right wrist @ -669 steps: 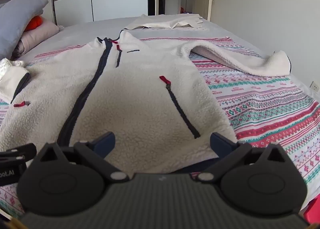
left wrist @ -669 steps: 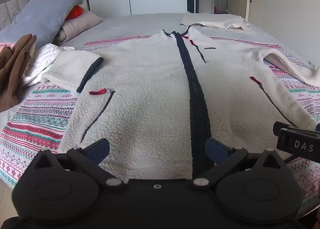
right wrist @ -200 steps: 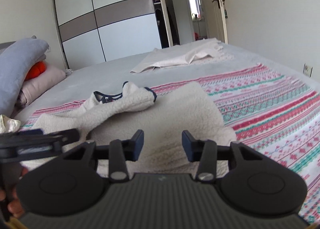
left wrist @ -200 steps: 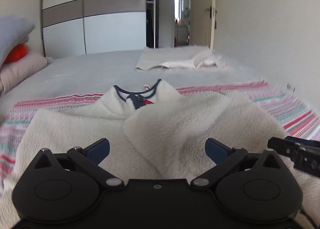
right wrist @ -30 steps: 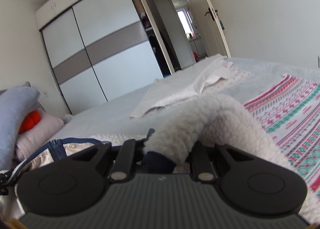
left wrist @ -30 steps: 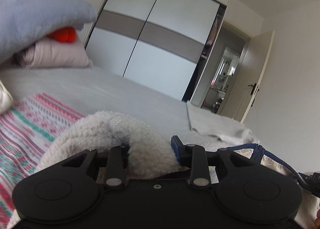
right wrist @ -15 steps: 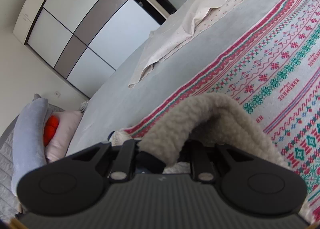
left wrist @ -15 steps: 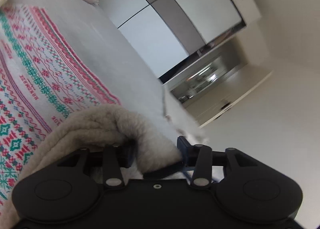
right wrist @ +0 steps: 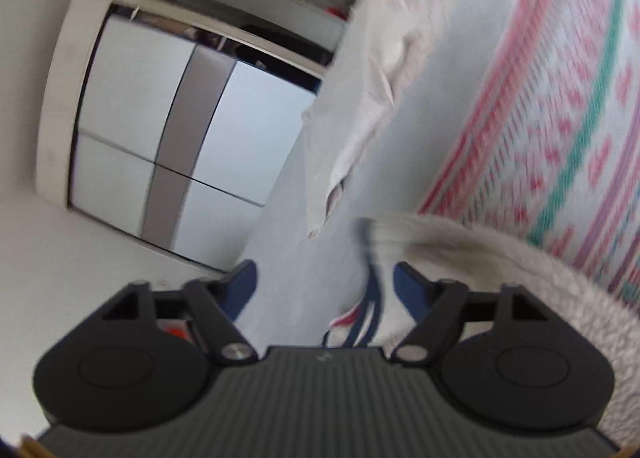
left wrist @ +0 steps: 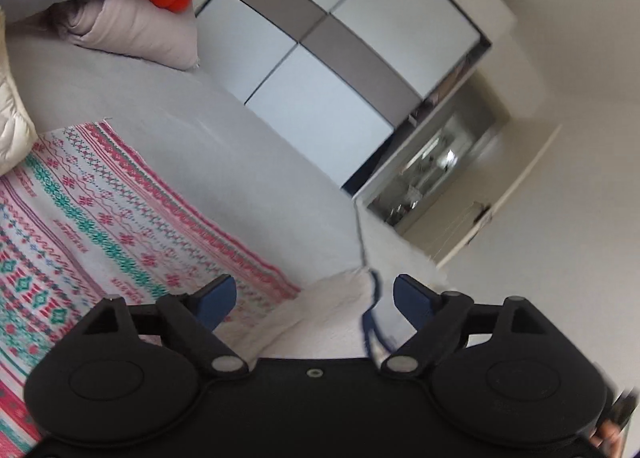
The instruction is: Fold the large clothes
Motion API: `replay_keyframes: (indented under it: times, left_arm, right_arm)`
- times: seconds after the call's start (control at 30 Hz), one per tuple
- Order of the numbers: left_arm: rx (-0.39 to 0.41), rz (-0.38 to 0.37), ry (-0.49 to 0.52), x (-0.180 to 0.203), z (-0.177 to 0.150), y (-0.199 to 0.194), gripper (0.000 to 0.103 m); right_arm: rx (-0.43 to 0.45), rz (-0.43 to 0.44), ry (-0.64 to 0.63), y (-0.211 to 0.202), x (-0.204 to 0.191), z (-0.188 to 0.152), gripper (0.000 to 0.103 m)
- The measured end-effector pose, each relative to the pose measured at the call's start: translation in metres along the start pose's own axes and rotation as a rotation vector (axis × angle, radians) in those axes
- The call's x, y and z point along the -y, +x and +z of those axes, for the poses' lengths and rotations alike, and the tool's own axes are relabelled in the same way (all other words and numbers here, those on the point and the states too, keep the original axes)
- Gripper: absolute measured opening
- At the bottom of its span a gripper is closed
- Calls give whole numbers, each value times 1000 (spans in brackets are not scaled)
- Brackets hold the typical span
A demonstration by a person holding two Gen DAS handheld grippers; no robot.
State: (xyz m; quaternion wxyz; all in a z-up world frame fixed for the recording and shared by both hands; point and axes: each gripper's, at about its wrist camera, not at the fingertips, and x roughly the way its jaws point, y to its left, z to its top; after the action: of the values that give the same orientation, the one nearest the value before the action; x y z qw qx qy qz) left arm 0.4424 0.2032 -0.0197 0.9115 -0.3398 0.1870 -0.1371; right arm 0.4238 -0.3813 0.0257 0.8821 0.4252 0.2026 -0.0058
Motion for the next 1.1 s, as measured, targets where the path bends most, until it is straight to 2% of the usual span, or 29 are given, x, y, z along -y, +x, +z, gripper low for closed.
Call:
replay_keyframes:
  times: [0.07, 0.1, 0.17, 0.23, 0.27, 0.33, 0.37, 0.4, 0.43, 0.47, 0.53, 0.57, 0.63, 0.67, 0.7, 0.73, 0.77, 0.83, 0.87, 0.97, 1.0, 1.03, 1.1]
  left_arm:
    - [-25, -12, -9, -7, -4, 7, 83]
    - [-41, -22, -14, -10, -6, 12, 83]
    - [-60, -41, 0, -11, -13, 20, 76]
    - [-95, -27, 20, -7, -19, 29, 58]
    - [-106, -12, 36, -7, -22, 33, 51]
    - [-137, 11, 45, -7, -27, 41, 19]
    - [-138, 10, 37, -9, -27, 42, 16]
    - [-116, -5, 33, -10, -27, 38, 13]
    - [-82, -38, 20, -10, -25, 33, 12]
    - [-33, -94, -9, -13, -23, 27, 12]
    - [49, -146, -73, -18, -20, 17, 12]
    - [76, -137, -91, -21, -20, 15, 12]
    - [75, 21, -92, -23, -24, 25, 13]
    - [14, 126, -95, -28, -28, 39, 14]
    - [-61, 202, -125, -35, -30, 52, 19]
    - [-96, 214, -166, -42, -30, 56, 21]
    - [-93, 199, -193, -46, -28, 54, 22]
    - [-75, 261, -141, -35, -23, 46, 51]
    - [-47, 292, -90, -25, -21, 39, 53]
    - [43, 296, 68, 8, -16, 18, 54]
    - [62, 275, 111, 16, -13, 11, 54]
    - [68, 235, 140, 23, -11, 7, 54]
    - [30, 136, 165, 30, -8, 7, 54]
  right_arm:
    - [-38, -87, -269, 4, -38, -20, 77]
    - [-68, -110, -406, 8, -55, -36, 76]
    - [-148, -123, -680, 21, -86, -78, 73]
    - [-213, -115, -892, 40, -108, -121, 72]
    - [-233, -117, -952, 51, -116, -137, 71]
    - [-252, -121, -989, 74, -126, -160, 71]
    - [-257, -131, -980, 85, -129, -168, 70]
    - [-271, -158, -974, 97, -129, -176, 63]
    - [-300, -188, -981, 107, -129, -185, 31]
    - [-326, -215, -999, 114, -128, -194, 3]
    - [-278, -207, -1082, 113, -127, -212, 0]
    - [-228, -200, -1101, 110, -127, -217, 0]
    - [-149, -221, -1067, 108, -124, -214, 0]
    - [-127, -261, -1040, 110, -122, -210, 0]
    - [-133, -298, -1011, 114, -119, -205, 0]
    - [-150, -313, -988, 116, -117, -201, 0]
    - [-156, -310, -975, 115, -115, -197, 1]
    - [-141, -278, -979, 106, -117, -195, 3]
    - [-129, -256, -991, 99, -120, -196, 3]
    - [-102, -231, -1036, 81, -122, -194, 3]
    - [-83, -238, -1053, 76, -121, -190, 3]
    - [-65, -246, -1071, 70, -119, -186, 3]
    - [-22, -290, -1092, 61, -107, -170, 3]
